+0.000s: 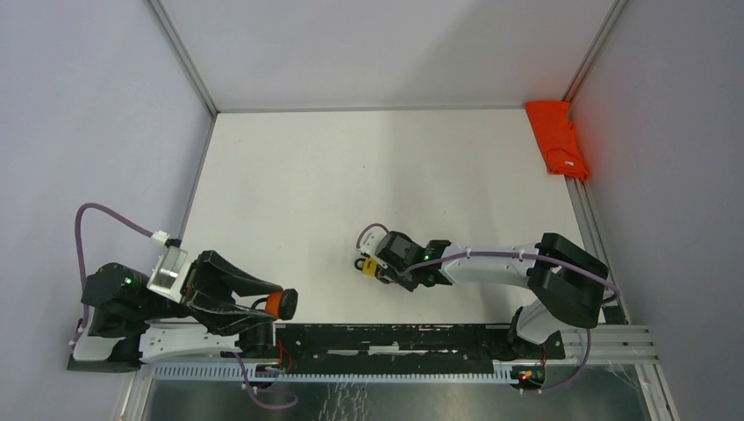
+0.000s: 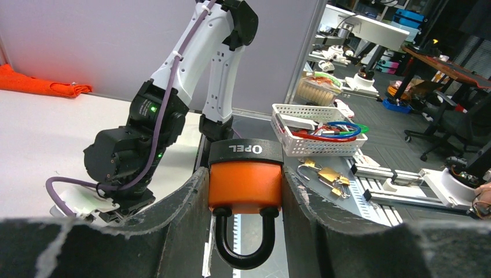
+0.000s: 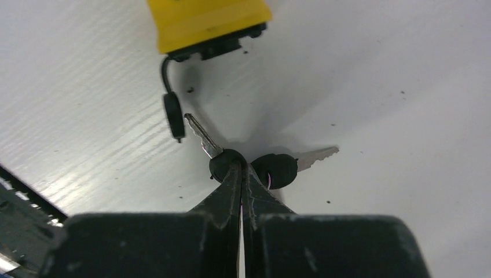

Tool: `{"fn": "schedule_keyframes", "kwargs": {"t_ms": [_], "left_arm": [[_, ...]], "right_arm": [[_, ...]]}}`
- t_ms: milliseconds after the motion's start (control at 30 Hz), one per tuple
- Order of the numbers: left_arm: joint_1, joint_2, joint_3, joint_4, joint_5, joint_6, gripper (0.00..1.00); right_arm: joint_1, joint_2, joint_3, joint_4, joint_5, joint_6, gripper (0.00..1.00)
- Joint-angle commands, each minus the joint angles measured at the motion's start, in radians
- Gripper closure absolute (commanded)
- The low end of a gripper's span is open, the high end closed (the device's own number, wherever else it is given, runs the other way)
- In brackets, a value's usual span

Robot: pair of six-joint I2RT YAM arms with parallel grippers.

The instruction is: Unlock with the key

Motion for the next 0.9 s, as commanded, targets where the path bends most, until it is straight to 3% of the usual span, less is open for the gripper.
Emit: {"fn": "schedule_keyframes", "kwargs": {"t_ms": [0, 167, 267, 400, 567, 867], "left_arm": [[-0.006, 0.003, 0.01, 0.089, 0.017, 0.041, 0.98], [-0.006, 0.0, 0.007, 0.09, 0.015, 0.039, 0.98], [-0.006, 0.0, 0.004, 0.092, 0.015, 0.038, 0.98], [-0.006, 0.0, 0.003, 0.093, 0.017, 0.037, 0.98], [-0.006, -0.002, -0.001, 0.099, 0.018, 0.035, 0.98], [-0.006, -0.002, -0.005, 0.102, 0.018, 0.031, 0.98]], "right_arm": [[0.004, -0.017, 0.021, -0.057, 0.143, 0.013, 1.0], [0.004, -0.027, 0.014, -0.061, 0.17, 0.019, 1.0], [0.004, -0.03, 0.007, -0.057, 0.103, 0.001, 1.0], [0.004, -0.027, -0.003, -0.058, 0.07, 0.003, 0.84], [0.004, -0.046, -0.015, -0.049, -0.005, -0.001, 0.73], [0.003, -0.071, -0.055, -0.04, -0.08, -0.009, 0.69]]}}
